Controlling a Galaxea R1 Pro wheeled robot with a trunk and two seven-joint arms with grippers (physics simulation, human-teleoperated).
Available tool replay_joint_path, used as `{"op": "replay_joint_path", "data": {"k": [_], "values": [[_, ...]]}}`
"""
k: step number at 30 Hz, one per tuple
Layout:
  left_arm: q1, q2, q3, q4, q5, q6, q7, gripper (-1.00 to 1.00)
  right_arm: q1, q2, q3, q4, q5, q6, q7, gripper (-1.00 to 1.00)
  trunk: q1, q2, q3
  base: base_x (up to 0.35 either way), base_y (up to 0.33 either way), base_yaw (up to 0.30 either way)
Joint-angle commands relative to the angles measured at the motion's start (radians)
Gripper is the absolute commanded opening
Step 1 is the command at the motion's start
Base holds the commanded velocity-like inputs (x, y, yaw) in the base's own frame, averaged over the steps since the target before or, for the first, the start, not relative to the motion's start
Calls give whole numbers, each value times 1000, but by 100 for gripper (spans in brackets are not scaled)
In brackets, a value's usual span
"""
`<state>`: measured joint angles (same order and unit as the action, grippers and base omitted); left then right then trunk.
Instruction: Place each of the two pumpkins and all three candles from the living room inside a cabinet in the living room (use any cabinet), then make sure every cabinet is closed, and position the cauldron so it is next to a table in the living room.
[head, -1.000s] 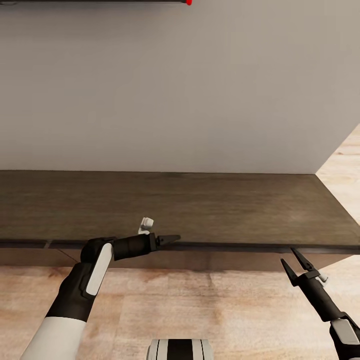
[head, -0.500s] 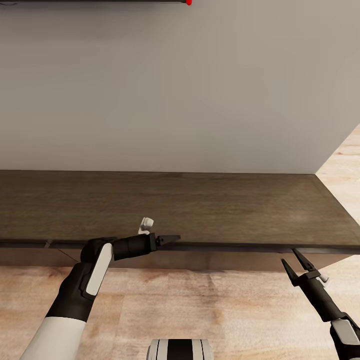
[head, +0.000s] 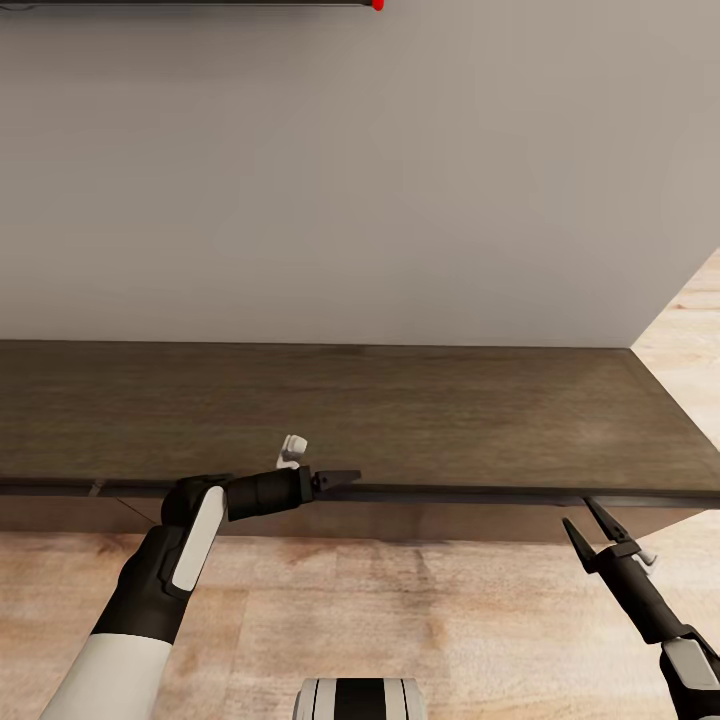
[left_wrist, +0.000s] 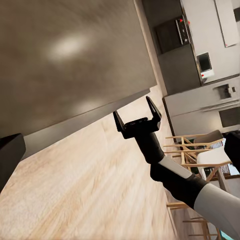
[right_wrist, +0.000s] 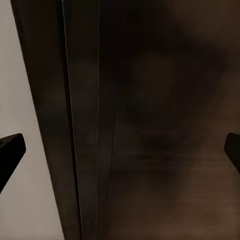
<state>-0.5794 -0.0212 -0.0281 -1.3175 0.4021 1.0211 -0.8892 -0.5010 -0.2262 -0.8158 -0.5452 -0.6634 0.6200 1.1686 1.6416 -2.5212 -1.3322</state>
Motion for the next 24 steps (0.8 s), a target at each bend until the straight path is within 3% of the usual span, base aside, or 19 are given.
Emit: {"op": "replay_joint_path", "data": {"k": [1, 13, 18, 24], "values": [[0, 0, 1, 0, -2, 4, -4, 100, -1, 0, -2, 1, -2, 7, 1, 100, 0, 0, -1, 0, 0, 0], [0, 0, 1, 0, -2, 4, -5, 100, -1, 0, -6, 4, -2, 6, -37, 100, 0, 0, -1, 0, 0, 0], [0, 0, 1, 0, -2, 4, -5, 100, -1, 0, -65, 6, -1, 7, -45, 100, 0, 0, -1, 0, 0, 0], [0, 0, 0, 0, -2, 4, -5, 100, -1, 0, -83, 7, -1, 6, -47, 100, 0, 0, -1, 0, 0, 0]]}}
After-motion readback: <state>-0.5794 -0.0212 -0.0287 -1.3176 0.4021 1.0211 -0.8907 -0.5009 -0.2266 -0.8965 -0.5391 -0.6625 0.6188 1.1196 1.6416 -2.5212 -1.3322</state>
